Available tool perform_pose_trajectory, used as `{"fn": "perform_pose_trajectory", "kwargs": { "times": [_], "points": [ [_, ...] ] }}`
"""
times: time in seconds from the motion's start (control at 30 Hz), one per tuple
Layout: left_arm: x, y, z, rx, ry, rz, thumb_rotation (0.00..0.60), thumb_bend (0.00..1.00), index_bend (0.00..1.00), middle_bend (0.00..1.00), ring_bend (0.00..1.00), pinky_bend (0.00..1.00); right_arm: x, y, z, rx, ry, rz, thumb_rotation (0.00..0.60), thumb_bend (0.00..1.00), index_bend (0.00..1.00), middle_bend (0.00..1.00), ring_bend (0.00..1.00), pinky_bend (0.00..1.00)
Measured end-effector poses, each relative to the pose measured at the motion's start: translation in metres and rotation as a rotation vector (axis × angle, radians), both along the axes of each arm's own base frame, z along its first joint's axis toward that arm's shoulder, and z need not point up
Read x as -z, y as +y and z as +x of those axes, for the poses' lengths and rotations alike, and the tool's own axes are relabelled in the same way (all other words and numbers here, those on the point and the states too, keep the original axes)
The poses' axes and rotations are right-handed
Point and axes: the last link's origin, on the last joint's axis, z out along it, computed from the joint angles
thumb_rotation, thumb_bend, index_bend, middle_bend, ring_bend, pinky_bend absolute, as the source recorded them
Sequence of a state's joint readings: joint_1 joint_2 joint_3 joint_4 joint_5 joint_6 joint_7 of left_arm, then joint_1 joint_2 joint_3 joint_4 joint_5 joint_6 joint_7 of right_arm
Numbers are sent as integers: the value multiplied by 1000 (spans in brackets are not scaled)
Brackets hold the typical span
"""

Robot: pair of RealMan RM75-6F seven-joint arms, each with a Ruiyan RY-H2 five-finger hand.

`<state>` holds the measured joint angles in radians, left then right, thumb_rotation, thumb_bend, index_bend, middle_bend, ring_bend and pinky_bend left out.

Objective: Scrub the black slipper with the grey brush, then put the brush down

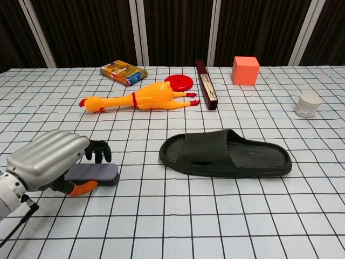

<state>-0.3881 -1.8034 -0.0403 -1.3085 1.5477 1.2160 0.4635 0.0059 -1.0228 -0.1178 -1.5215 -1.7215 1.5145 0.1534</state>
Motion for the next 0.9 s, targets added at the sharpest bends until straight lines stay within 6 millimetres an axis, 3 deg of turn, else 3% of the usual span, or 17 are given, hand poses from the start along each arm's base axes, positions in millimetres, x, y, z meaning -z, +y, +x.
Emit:
{"fn": "perform_pose_trajectory", "kwargs": {
  "times": [0.37,0.7,0.9],
  "points": [
    [5,-2,-4,-4,27,-15,600,417,452,504,451,435,0,1,0,1,0,0,600,479,0,0,0,0],
    [4,-5,-2,13,19,6,600,563,584,618,558,549,-1,1,0,3,1,0,600,479,0,0,0,0],
    [4,-3,-4,0,7,24,600,594,613,642,577,573,-1,0,0,-2,-5,-8,600,479,0,0,0,1]
  ]
}}
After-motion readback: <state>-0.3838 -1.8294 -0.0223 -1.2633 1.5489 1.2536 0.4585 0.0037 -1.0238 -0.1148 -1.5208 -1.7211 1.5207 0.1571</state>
